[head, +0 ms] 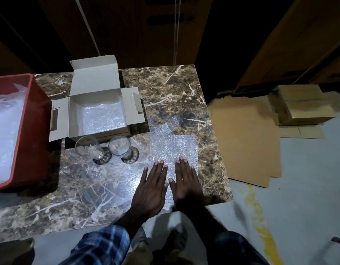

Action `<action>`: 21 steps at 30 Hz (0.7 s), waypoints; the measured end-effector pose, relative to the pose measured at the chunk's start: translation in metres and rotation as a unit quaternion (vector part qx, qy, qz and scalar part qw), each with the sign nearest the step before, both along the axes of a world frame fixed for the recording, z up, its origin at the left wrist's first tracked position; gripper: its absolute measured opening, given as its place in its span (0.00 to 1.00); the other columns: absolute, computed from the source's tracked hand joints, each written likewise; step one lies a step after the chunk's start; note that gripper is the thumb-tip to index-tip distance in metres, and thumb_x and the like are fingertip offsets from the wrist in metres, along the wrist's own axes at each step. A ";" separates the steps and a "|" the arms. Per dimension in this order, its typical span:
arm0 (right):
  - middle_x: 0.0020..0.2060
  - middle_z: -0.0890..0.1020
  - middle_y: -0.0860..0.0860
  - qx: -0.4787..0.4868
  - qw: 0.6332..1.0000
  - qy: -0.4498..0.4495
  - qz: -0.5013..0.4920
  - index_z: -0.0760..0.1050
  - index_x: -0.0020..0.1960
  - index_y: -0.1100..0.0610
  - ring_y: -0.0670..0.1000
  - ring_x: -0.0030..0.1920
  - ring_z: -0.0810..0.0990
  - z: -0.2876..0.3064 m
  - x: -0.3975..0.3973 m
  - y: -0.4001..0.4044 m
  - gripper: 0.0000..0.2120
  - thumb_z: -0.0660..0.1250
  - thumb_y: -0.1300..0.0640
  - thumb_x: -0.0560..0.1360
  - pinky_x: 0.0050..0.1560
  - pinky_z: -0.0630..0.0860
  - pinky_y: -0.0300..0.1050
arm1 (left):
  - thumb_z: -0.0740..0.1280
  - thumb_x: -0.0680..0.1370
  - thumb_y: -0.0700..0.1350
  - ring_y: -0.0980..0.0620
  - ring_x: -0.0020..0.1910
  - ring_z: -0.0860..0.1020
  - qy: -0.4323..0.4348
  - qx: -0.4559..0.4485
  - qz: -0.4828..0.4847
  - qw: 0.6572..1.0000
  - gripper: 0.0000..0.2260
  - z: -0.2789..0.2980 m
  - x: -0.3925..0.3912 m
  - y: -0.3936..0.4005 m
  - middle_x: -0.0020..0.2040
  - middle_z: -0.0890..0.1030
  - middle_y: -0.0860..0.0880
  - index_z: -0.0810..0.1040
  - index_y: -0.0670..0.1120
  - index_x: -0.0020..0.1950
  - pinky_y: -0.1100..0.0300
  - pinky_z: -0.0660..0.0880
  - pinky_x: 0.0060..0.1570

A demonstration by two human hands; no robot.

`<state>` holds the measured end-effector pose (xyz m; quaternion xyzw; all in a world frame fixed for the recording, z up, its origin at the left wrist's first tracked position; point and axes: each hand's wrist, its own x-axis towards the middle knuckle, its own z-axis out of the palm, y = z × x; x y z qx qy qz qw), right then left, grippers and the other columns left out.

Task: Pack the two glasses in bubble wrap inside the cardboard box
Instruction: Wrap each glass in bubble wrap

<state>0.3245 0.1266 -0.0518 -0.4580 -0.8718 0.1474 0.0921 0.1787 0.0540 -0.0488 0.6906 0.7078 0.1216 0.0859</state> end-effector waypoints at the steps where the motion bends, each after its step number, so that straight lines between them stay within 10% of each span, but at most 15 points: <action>1: 0.78 0.61 0.58 0.015 1.000 0.002 -0.001 0.63 0.78 0.63 0.55 0.79 0.58 0.001 0.003 0.000 0.28 0.53 0.46 0.84 0.77 0.59 0.55 | 0.49 0.85 0.49 0.46 0.81 0.51 0.006 -0.004 0.003 1.000 0.25 0.002 0.000 0.001 0.82 0.54 0.43 0.57 0.40 0.81 0.41 0.54 0.77; 11: 0.78 0.62 0.56 0.009 0.992 -0.016 0.128 0.62 0.78 0.59 0.54 0.79 0.59 0.021 0.043 -0.008 0.37 0.63 0.40 0.76 0.77 0.59 0.55 | 0.53 0.85 0.53 0.46 0.81 0.52 0.018 -0.009 -0.066 0.998 0.26 0.015 -0.019 -0.015 0.81 0.58 0.43 0.61 0.41 0.80 0.41 0.50 0.78; 21: 0.65 0.79 0.60 0.138 0.976 0.006 0.168 0.79 0.64 0.63 0.58 0.66 0.78 0.015 0.032 -0.016 0.22 0.58 0.53 0.78 0.68 0.71 0.57 | 0.65 0.80 0.48 0.44 0.78 0.62 0.018 0.070 -0.161 0.984 0.21 0.018 -0.020 -0.038 0.76 0.69 0.43 0.74 0.41 0.71 0.40 0.59 0.75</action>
